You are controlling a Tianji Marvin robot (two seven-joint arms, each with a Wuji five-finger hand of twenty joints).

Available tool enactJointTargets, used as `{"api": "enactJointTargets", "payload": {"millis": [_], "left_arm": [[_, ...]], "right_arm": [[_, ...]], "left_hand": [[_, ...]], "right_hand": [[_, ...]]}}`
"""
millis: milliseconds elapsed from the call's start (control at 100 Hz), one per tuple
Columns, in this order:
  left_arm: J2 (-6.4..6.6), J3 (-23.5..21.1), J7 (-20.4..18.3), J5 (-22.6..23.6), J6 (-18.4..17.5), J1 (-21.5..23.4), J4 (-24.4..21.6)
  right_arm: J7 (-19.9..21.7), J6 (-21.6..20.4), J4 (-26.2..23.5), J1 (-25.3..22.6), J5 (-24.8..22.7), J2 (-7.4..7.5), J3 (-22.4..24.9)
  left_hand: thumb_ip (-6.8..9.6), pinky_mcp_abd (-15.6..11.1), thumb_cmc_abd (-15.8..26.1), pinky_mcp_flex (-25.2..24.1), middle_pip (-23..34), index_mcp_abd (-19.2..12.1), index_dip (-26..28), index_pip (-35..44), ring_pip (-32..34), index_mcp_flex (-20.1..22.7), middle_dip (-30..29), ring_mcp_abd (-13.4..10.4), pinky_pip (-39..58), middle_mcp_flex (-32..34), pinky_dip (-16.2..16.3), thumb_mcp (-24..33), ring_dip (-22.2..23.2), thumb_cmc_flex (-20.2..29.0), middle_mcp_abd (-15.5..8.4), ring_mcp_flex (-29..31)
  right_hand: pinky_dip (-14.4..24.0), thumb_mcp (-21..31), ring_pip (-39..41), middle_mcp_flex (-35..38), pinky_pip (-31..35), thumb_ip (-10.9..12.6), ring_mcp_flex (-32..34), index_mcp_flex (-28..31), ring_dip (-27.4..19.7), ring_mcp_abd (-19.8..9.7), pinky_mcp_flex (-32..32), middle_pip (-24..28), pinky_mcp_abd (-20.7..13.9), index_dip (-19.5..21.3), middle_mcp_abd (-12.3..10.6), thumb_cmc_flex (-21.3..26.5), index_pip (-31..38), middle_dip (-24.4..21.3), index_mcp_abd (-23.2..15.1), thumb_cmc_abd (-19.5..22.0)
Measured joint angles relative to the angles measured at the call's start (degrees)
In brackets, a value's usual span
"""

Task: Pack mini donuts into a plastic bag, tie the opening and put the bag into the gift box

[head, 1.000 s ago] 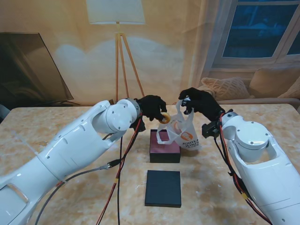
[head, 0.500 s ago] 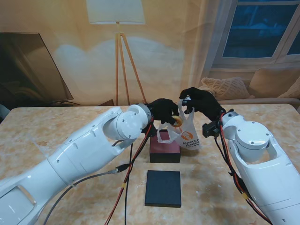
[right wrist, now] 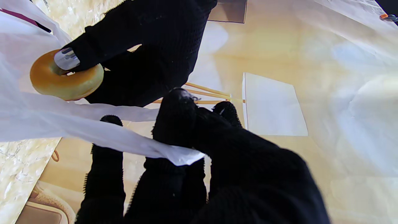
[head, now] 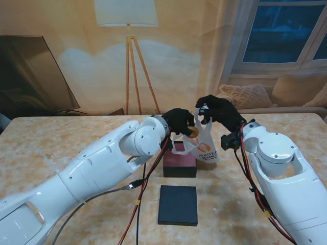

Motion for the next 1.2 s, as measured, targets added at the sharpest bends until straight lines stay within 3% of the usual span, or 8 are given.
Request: {"api": "enactJointTargets", "payload": {"millis": [150, 330, 440, 580, 750, 840, 1040, 1200], "left_arm": [[-0.58, -0.2, 1.0, -1.1, 2.2, 0.3, 0.2], [-0.93, -0.9, 1.2, -2.9, 4.2, 1.0, -0.3], [-0.92, -1.2, 1.0, -3.7, 4.8, 1.3, -0.9], [-0.88, -1.5, 0.6, -4.5, 5.5, 1.5, -1.6], [-0.57, -2.6, 0.5, -4.6, 5.7, 2.5, -3.0], [0.52, -4.4, -0.9, -2.4, 5.7, 4.1, -5.6], [4.57, -9.6, -4.1, 7.9, 3.7, 9.6, -11.9], [7.92, -15.9, -9.8, 14.5, 3.0, 15.4, -16.7]], "right_arm": [[0.1, 0.0, 0.0, 0.0, 0.1, 0.00, 0.0], [-0.1, 0.0, 0.0, -0.1, 0.1, 0.00, 0.0], [-0.2, 0.0, -0.1, -0.1, 0.1, 0.00, 0.0], [-0.4, 0.0, -0.2, -0.2, 0.0, -0.01, 0.0], [-0.6, 0.0, -0.3, -0.3, 0.0, -0.03, 0.0], [-0.7, -0.1, -0.4, -0.3, 0.0, -0.04, 0.0], [-0.8, 0.0, -0.4, -0.4, -0.1, -0.04, 0.1], [-0.9, 0.0, -0.6, -0.4, -0.1, -0.05, 0.2]], "left_hand": [[-0.10, -0.1, -1.4, -0.1, 2.4, 0.2, 0.1, -2.1, 0.0, 0.0, -4.8, -0.2, 0.0, -2.8, 0.0, 1.1, 0.0, -3.8, 0.3, -1.3], [-0.23, -0.1, -1.2, -0.4, 2.3, 2.5, 1.6, -8.9, -1.1, 0.1, -7.8, -0.1, -0.1, -4.2, 0.0, 8.2, 0.0, -11.3, 1.6, -2.3], [2.65, 0.0, -1.1, -1.8, 1.1, 3.8, 1.7, -13.2, -2.2, 0.1, -8.4, 0.1, -0.9, -4.9, 0.0, 11.8, 0.0, -16.9, 2.2, -3.6], [2.65, 0.0, -1.1, -2.0, -0.3, 4.5, 1.7, -16.7, -2.9, 0.1, -9.4, 0.3, -1.4, -5.8, 0.0, 12.0, 0.0, -17.6, 2.4, -3.7], [2.65, 0.0, 0.4, -5.6, -3.6, 5.1, 1.6, -20.7, -6.7, 0.0, -11.3, 1.3, -3.7, -10.0, -0.7, 12.0, -1.0, -17.6, 3.3, -9.0], [3.11, 0.0, 1.2, -7.4, -4.5, 5.1, 1.3, -21.6, -7.3, -0.1, -11.9, 2.1, -4.3, -11.6, -0.7, 12.0, -1.1, -17.6, 3.7, -10.9], [3.12, 0.0, 1.2, -8.1, -5.0, 5.1, 1.3, -22.4, -7.3, -0.1, -12.0, 2.5, -4.5, -11.8, -0.7, 11.9, -1.1, -17.6, 3.8, -12.1], [3.12, 0.1, 1.2, -8.6, -6.4, 5.1, 1.3, -23.7, -7.3, -0.1, -12.8, 2.6, -5.1, -11.8, -0.7, 11.9, -1.5, -17.5, 3.8, -12.5]], "right_hand": [[0.0, 0.0, 0.0, 0.0, 0.0, 0.0, 0.0, 0.0, 0.0, 0.0, 0.0, 0.0, 0.0, 0.0, 0.0, 0.0, 0.0, 0.0, 0.0, 0.0], [0.0, 0.0, 0.0, 0.0, 0.0, 0.0, 0.0, 0.0, 0.0, 0.0, 0.0, 0.0, 0.0, 0.0, 0.0, 0.0, 0.0, 0.0, 0.0, 0.0], [0.0, 0.0, 0.0, 0.0, 0.0, 0.0, 0.0, 0.0, 0.0, 0.0, 0.0, 0.0, 0.0, 0.0, 0.0, 0.0, 0.0, 0.0, 0.0, 0.0], [0.0, 0.0, 0.0, 0.0, 0.0, 0.0, 0.0, 0.0, 0.0, 0.0, 0.0, 0.0, 0.0, 0.0, 0.0, 0.0, 0.0, 0.0, 0.0, 0.0], [0.0, 0.0, 0.0, 0.0, 0.0, 0.0, 0.0, 0.0, 0.0, 0.0, 0.0, 0.0, 0.0, 0.0, 0.0, 0.0, 0.0, 0.0, 0.0, 0.0], [0.0, 0.0, 0.0, 0.0, 0.0, 0.0, 0.0, 0.0, 0.0, 0.0, 0.0, 0.0, 0.0, 0.0, 0.0, 0.0, 0.0, 0.0, 0.0, 0.0], [0.0, 0.0, 0.0, 0.0, 0.0, 0.0, 0.0, 0.0, 0.0, 0.0, 0.0, 0.0, 0.0, 0.0, 0.0, 0.0, 0.0, 0.0, 0.0, 0.0], [0.0, 0.0, 0.0, 0.0, 0.0, 0.0, 0.0, 0.0, 0.0, 0.0, 0.1, 0.0, 0.0, 0.0, 0.0, 0.0, 0.0, 0.0, 0.0, 0.0]]}}
